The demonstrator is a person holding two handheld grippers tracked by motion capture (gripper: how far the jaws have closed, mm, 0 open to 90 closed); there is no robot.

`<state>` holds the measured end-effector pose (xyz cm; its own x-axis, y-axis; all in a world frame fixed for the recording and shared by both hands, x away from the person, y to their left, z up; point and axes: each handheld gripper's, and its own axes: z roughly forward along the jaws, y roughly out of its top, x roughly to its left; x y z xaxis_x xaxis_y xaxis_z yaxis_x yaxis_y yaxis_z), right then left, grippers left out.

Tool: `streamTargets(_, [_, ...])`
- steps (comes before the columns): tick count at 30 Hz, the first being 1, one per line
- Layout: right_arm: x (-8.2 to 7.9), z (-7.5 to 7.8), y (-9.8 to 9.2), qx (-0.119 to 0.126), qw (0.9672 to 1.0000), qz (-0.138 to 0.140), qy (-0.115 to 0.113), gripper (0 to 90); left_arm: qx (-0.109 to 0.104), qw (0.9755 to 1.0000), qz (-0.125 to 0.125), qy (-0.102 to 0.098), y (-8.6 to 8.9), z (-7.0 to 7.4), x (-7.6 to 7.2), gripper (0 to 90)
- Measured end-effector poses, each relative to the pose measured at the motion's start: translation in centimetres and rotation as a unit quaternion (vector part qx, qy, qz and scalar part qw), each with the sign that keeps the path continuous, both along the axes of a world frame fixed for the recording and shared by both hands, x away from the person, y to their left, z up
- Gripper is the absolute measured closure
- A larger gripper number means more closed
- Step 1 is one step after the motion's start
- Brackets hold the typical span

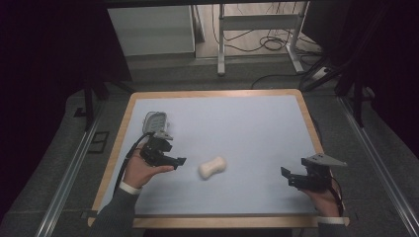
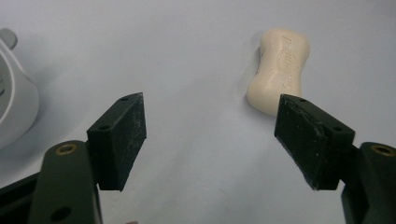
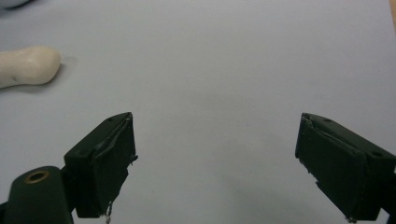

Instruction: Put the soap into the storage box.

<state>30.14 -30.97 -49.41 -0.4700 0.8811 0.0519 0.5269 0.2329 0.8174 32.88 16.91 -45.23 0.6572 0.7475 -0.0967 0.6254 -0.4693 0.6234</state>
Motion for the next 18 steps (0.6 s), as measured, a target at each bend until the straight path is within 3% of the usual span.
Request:
streamTargets(6, [0.1, -0.3, -0.1, -0.007, 0.9999, -0.005, 0.007, 11.8, 0.011, 0.9998, -0.017, 0.002, -1.5, -0.2, 0.7, 26.3])
streamTargets(11, [0.0, -0.1, -0.2, -0.004, 1.0000, -0.003, -0.004, 11.8, 0.023, 0.9992, -0.032, 0.004, -2.9, -0.2, 1.1, 26.7])
streamTargets(18, [0.0, -0.2, -0.2, -0.006, 1.0000, -0.004, -0.002, 11.8, 0.038, 0.9980, -0.048, 0.012, -4.6, -0.4, 1.7, 27.8])
